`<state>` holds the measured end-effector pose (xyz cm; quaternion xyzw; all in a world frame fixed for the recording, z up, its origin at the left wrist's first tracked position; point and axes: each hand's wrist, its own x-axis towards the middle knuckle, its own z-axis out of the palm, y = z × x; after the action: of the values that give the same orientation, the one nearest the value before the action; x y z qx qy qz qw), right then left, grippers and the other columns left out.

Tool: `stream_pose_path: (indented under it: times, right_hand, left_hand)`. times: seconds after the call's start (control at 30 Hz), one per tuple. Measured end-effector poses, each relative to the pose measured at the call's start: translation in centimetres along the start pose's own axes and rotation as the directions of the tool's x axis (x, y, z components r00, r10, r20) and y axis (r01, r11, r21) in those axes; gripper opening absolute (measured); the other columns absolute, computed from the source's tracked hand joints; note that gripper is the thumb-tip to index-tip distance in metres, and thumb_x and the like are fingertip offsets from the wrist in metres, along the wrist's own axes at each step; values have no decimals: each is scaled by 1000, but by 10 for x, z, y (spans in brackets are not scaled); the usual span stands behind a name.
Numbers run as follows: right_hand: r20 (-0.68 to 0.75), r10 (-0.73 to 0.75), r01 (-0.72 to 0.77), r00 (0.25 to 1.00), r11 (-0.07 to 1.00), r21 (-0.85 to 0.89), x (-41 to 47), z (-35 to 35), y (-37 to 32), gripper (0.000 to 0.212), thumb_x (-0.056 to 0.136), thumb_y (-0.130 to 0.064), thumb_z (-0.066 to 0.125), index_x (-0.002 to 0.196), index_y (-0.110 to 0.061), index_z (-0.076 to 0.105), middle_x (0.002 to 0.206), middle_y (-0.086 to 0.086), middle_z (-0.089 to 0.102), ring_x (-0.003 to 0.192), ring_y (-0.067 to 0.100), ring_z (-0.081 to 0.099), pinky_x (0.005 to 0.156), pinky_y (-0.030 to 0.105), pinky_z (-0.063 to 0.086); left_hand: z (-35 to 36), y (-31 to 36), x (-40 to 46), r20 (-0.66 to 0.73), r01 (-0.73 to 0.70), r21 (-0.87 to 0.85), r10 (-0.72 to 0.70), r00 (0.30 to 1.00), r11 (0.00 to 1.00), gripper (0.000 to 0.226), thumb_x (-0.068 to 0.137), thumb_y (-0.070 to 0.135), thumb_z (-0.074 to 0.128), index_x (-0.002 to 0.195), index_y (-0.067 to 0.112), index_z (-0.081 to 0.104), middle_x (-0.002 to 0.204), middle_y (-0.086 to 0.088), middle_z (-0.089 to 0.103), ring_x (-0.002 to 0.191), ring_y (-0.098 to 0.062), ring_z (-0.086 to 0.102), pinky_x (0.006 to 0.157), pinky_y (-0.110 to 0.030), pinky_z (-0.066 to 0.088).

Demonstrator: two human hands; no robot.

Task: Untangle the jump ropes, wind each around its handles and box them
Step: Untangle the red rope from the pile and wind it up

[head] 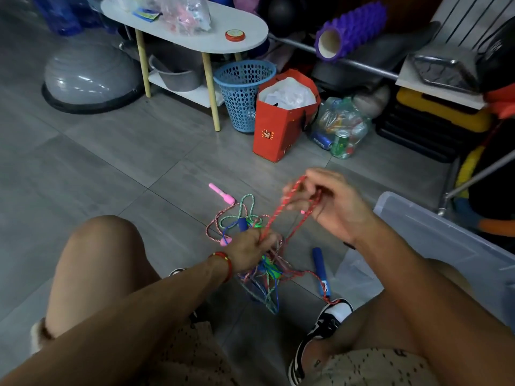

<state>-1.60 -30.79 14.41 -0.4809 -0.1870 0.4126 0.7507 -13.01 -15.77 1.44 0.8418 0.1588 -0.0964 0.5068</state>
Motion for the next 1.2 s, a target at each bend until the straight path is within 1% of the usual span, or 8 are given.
stream_pose_path:
  times: [0.13,0.2,0.33,0.53,0.7,0.8,1.03,1.2]
  right_hand:
    - [-235,-29,-38,972,961,-275,8,-38,-7,37,92,-20,51,59,-11,37,48,2,34,42,15,28,44,25,25]
    - [-250,-68,-161,966,599,-784,10,-54,4,38,94,-30,63,67,-5,52,55,5,48,47,12,44,51,30,37]
    - [-81,289,-126,954,143,-982,7,-39,44,46,79,-78,59,104,-40,69,86,-13,67,82,1,62,78,34,53]
    - [139,401,-153,906,614,-774,5,-9,28,38,103,-42,47,111,-12,70,71,-16,70,42,8,30,43,25,26]
    - [234,559,-116,796,521,-846,-2,-5,37,37,96,-43,64,115,-12,67,109,2,75,59,16,49,57,31,43]
    - [277,465,-151,841,693,-705,1,-10,29,21,105,-18,51,108,0,60,102,10,74,57,14,43,53,24,35]
    - [-386,-2,-180,923,882,-435,5,-49,-6,28,88,-18,47,61,-20,55,60,4,61,54,20,49,55,33,40]
    - [-379,96,-381,920,-4,-925,2,-67,21,30,87,-41,55,93,-20,74,99,2,73,91,15,67,81,29,51]
  left_hand:
    - [-22,2,8,-202,193,-94,-209,957,977,38,101,42,55,73,17,61,62,0,64,52,-7,60,64,-31,49]
    - [-36,7,12,-236,187,43,-172,956,981,34,96,43,60,73,19,58,68,-5,67,62,-17,62,64,-32,51]
    - [-43,22,7,-89,27,-26,-29,996,999,16,77,21,72,80,23,56,65,1,58,57,-16,52,58,-31,45]
    - [-56,27,-3,-143,-159,122,176,974,980,24,84,-1,63,97,14,49,73,-3,54,58,-9,46,55,-29,43]
    - [-55,23,-4,-199,-126,-73,109,974,989,18,85,-5,61,94,10,57,63,4,51,54,-8,47,56,-25,44]
    - [-58,18,-5,-197,-127,-83,109,974,988,11,89,-3,63,91,7,58,63,-1,51,52,-9,47,56,-26,46]
    - [-83,-17,-11,12,-55,224,54,998,973,31,96,36,65,80,11,73,75,-10,70,70,-25,66,74,-49,56]
    - [-83,-4,-25,106,-194,274,171,980,942,43,100,48,37,99,17,67,96,-6,65,91,-23,62,88,-42,51]
